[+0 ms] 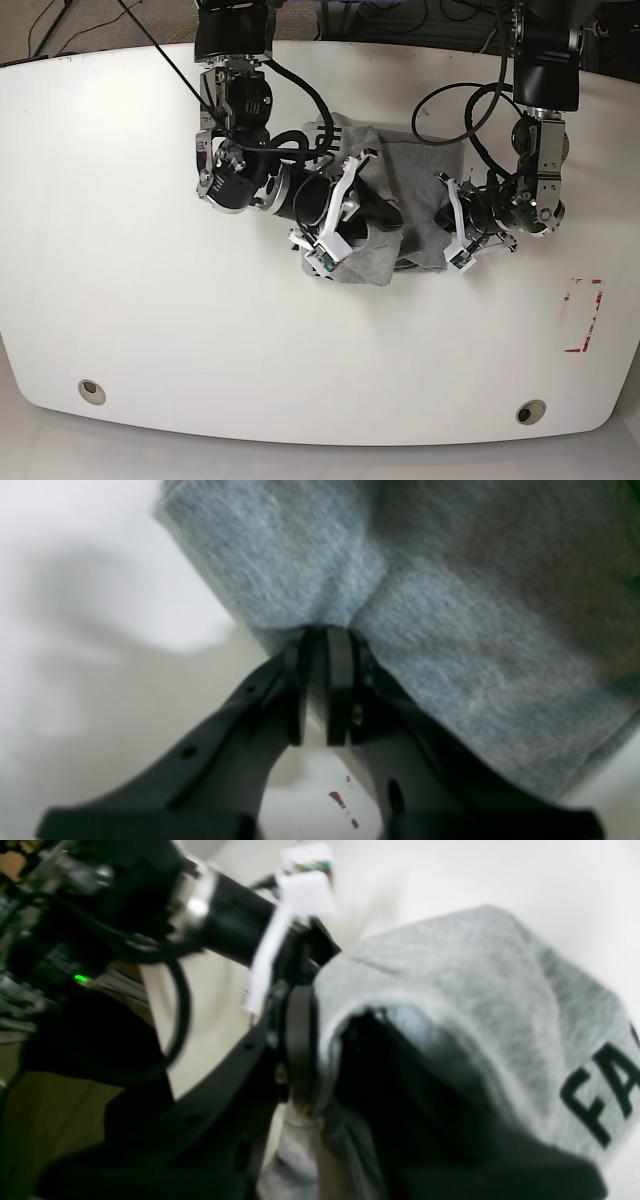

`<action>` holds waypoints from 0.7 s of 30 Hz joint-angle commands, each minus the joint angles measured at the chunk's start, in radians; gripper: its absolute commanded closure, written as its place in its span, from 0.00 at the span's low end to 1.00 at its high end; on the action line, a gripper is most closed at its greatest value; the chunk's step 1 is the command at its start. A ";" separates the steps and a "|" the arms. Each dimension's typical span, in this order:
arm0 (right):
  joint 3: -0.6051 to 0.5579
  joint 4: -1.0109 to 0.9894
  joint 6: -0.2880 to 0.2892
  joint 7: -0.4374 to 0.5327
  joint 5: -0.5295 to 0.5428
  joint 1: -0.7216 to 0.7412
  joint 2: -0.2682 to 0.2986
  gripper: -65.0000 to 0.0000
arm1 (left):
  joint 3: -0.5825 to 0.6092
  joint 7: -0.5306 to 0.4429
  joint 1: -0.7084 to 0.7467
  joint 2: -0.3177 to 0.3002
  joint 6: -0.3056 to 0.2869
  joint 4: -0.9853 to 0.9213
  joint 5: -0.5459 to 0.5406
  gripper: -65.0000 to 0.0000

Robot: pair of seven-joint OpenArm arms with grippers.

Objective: Layout the t-shirt on the table in an organized manner, then fold the t-shirt properly
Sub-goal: 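Fold the held shirt end over the middle with the right gripper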

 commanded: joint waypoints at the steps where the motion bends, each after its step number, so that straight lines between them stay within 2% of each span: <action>1: -0.009 0.008 0.006 0.038 0.034 0.021 -0.007 0.90 | 0.019 0.118 0.030 0.004 -0.009 -0.024 0.070 0.91; 3: -0.009 -0.001 0.006 0.040 0.034 0.021 -0.007 0.90 | 0.019 0.118 0.030 0.004 -0.009 -0.023 0.070 0.91; 7: -0.007 -0.023 0.006 0.061 0.034 0.023 -0.007 0.81 | 0.019 0.118 0.030 0.004 -0.009 -0.023 0.070 0.91; 16: -0.012 -0.078 0.006 0.163 0.034 0.023 -0.007 0.48 | 0.019 0.118 0.030 0.006 -0.009 -0.023 0.067 0.91; 18: -0.024 -0.083 0.006 0.183 0.034 0.023 -0.007 0.38 | 0.016 0.118 0.030 0.023 -0.009 -0.023 0.067 0.91; 21: -0.044 -0.075 0.006 0.195 0.034 0.023 -0.007 0.30 | 0.013 0.118 0.030 0.034 -0.009 -0.023 0.067 0.91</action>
